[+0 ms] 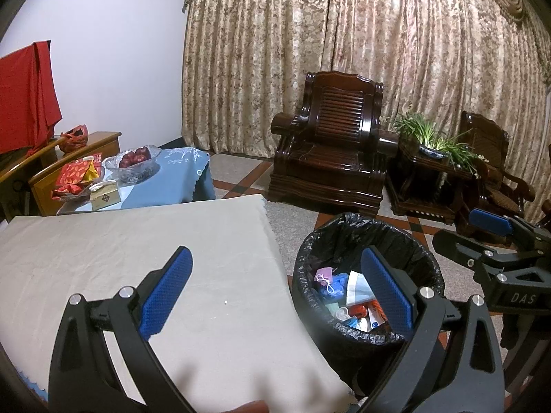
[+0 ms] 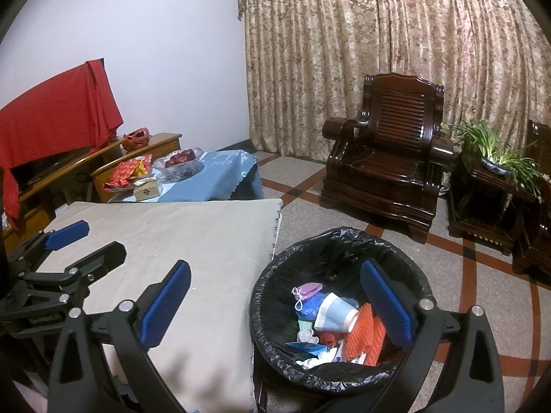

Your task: Collect trash

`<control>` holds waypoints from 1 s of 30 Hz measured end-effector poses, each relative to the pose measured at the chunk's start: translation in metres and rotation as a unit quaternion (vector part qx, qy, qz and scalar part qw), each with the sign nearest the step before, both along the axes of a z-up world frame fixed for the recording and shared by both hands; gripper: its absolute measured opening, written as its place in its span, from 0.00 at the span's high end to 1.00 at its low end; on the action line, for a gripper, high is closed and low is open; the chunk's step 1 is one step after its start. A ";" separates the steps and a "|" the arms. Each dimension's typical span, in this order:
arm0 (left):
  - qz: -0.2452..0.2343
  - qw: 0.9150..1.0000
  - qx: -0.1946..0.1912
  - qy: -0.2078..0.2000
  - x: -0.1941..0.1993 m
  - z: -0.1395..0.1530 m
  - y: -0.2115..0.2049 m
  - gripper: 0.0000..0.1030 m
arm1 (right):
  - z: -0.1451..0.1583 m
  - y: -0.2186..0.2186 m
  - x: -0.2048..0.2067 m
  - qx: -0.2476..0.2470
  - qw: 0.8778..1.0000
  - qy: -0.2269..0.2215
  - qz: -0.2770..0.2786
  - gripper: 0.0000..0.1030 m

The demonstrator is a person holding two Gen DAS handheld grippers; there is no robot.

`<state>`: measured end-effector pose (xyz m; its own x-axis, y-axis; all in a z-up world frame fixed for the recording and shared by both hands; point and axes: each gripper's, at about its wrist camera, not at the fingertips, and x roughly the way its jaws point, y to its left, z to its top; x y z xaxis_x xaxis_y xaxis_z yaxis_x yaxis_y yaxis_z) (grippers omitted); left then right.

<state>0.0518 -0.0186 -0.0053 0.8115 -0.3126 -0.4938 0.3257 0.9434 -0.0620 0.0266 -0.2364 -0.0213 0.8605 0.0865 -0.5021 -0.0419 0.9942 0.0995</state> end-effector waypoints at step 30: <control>0.000 1.000 0.001 0.000 -0.002 0.002 0.001 0.07 | 0.001 0.001 0.000 0.001 1.000 0.001 -0.001 0.06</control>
